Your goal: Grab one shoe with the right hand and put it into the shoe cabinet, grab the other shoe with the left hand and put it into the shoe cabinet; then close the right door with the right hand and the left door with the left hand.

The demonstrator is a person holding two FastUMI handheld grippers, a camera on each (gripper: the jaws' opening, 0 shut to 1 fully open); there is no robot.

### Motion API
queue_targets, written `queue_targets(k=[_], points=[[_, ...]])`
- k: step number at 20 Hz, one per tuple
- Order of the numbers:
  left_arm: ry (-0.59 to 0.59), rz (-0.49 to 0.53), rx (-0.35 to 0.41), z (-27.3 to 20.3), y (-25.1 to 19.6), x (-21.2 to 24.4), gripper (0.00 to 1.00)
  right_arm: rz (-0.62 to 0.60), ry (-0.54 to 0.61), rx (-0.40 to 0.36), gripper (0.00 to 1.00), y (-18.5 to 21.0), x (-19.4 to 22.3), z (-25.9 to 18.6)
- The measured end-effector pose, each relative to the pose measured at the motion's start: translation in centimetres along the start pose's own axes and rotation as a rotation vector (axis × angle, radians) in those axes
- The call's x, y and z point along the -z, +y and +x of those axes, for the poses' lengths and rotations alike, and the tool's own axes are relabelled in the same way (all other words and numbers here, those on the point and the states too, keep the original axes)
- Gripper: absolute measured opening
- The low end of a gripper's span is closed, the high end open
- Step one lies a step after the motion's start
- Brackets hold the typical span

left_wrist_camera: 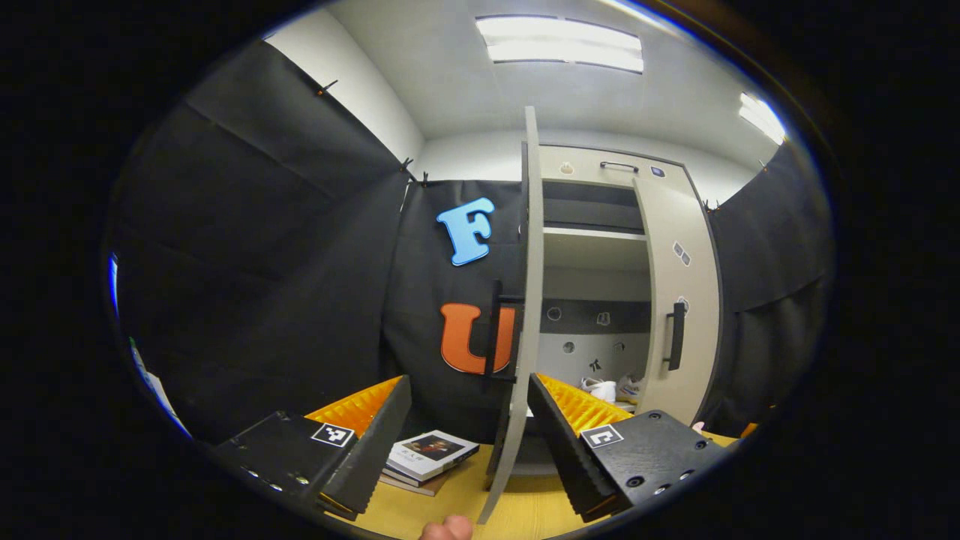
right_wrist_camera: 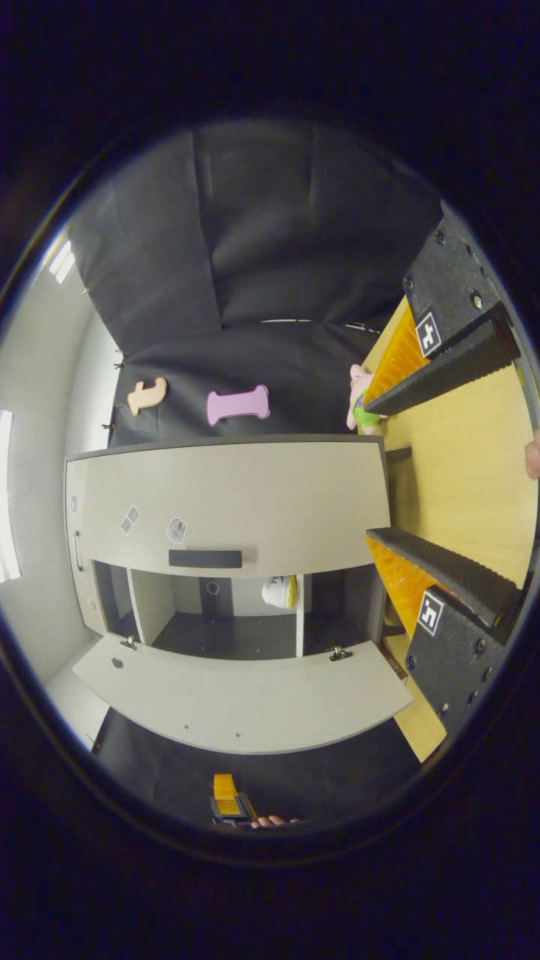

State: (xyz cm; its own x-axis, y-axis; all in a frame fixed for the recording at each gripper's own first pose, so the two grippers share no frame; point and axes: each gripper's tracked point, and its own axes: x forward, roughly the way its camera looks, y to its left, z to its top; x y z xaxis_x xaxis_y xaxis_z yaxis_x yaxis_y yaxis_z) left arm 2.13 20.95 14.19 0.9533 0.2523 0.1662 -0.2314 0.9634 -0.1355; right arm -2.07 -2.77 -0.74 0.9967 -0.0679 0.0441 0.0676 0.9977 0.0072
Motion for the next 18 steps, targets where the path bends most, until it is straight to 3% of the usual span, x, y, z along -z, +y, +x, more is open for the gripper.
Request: queue_targets(k=[2, 3, 5, 9, 10, 13, 17, 18], points=[[0.006, -0.009, -0.011, 2.3, 1.4, 0.1, 0.95, -0.006, -0.009, 0.005, 0.98, -0.1, -0.2, -0.2], [0.014, -0.012, -0.018, 3.4, 1.9, 0.3, 0.95, -0.009, -0.011, 0.007, 0.93, -0.1, -0.3, -0.2], [0.009, -0.013, -0.03, 5.5, 2.7, 0.2, 0.95, -0.009, -0.011, 0.011, 0.98, -0.3, -0.5, -0.2], [0.023, -0.014, -0.053, 9.3, 4.3, 0.7, 0.95, -0.011, -0.006, 0.019, 0.98, -0.5, -0.6, -0.2], [0.028, -0.017, -0.059, 9.9, 4.6, 0.8, 0.95, -0.013, -0.008, 0.022, 0.93, -0.6, -0.6, -0.1], [0.042, 0.004, -0.03, 11.1, 4.0, 1.2, 0.95, -0.018, 0.002, 0.024, 0.98, -0.5, -0.3, 0.3], [0.047, -0.002, -0.003, 11.4, 3.9, 1.2, 0.93, -0.009, 0.014, 0.015, 0.98, -0.1, 0.0, 1.0], [0.047, -0.015, -0.001, 11.3, 3.8, 1.2, 0.93, -0.009, 0.016, 0.012, 0.94, 0.0, 0.0, 1.1]])
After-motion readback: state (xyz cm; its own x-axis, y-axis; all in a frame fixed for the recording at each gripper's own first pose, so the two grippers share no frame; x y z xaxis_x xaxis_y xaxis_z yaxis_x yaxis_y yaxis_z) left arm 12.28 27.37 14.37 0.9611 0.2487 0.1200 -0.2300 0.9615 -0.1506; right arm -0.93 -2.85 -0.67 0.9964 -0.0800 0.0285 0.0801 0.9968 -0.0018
